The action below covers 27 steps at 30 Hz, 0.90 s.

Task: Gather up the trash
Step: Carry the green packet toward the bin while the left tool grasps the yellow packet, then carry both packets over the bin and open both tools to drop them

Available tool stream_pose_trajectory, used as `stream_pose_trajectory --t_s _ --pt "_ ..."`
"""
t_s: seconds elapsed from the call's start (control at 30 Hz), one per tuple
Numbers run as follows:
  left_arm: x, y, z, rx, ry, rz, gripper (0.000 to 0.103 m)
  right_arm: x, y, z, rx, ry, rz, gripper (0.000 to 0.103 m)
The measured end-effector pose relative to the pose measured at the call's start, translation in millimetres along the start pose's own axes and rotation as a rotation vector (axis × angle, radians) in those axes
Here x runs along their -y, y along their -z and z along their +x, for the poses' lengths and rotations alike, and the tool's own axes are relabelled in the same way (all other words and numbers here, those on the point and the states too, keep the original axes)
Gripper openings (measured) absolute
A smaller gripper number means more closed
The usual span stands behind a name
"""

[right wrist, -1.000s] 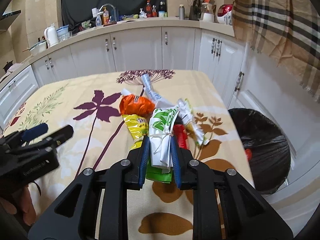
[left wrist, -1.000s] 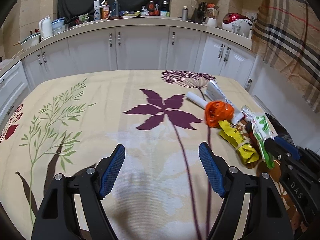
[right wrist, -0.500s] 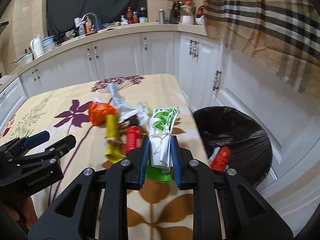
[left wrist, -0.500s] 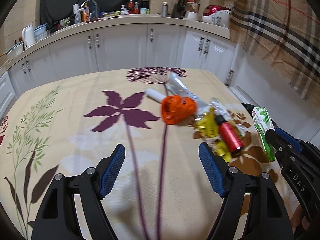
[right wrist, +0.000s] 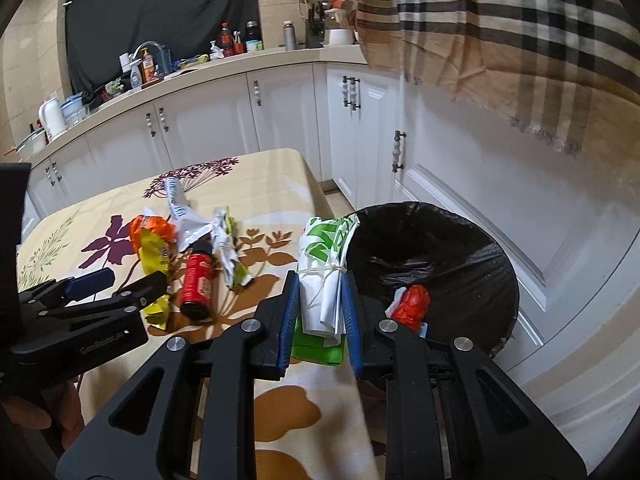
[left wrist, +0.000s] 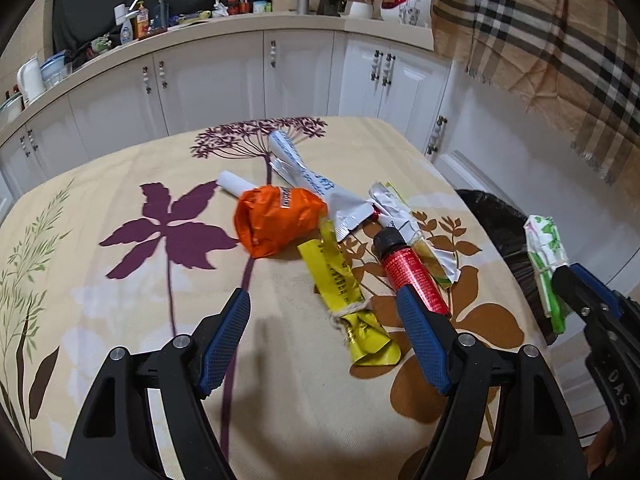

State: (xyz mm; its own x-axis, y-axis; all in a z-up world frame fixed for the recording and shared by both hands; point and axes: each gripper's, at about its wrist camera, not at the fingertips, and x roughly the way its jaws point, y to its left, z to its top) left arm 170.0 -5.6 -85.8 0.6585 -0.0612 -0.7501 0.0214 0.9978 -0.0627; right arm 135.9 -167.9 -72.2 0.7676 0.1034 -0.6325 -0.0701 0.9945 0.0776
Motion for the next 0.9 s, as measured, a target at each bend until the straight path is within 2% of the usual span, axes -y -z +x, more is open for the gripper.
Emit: stream_pose_trajectory --t_s 0.1,0.23,0.33,0.37,0.63,0.9 --pt "1 1 8 -0.037 0.010 0.001 0.056 5 0 0 0.000 0.000 0.008 0.021" --pt "3 3 12 -0.046 0.000 0.019 0.047 7 0 2 0.001 -0.004 0.015 0.021" --pt "5 4 11 -0.039 0.001 0.036 0.027 8 1 3 -0.004 -0.008 0.017 0.021" --pt "5 4 11 -0.041 0.002 0.038 0.024 8 1 3 -0.003 -0.009 0.017 0.021" --pt "2 9 -3 -0.007 0.030 0.038 0.023 6 -1 0 0.009 -0.010 0.013 0.021" --pt "14 -4 -34 0.104 0.072 0.061 0.023 10 -9 -10 0.049 0.016 0.008 0.021"
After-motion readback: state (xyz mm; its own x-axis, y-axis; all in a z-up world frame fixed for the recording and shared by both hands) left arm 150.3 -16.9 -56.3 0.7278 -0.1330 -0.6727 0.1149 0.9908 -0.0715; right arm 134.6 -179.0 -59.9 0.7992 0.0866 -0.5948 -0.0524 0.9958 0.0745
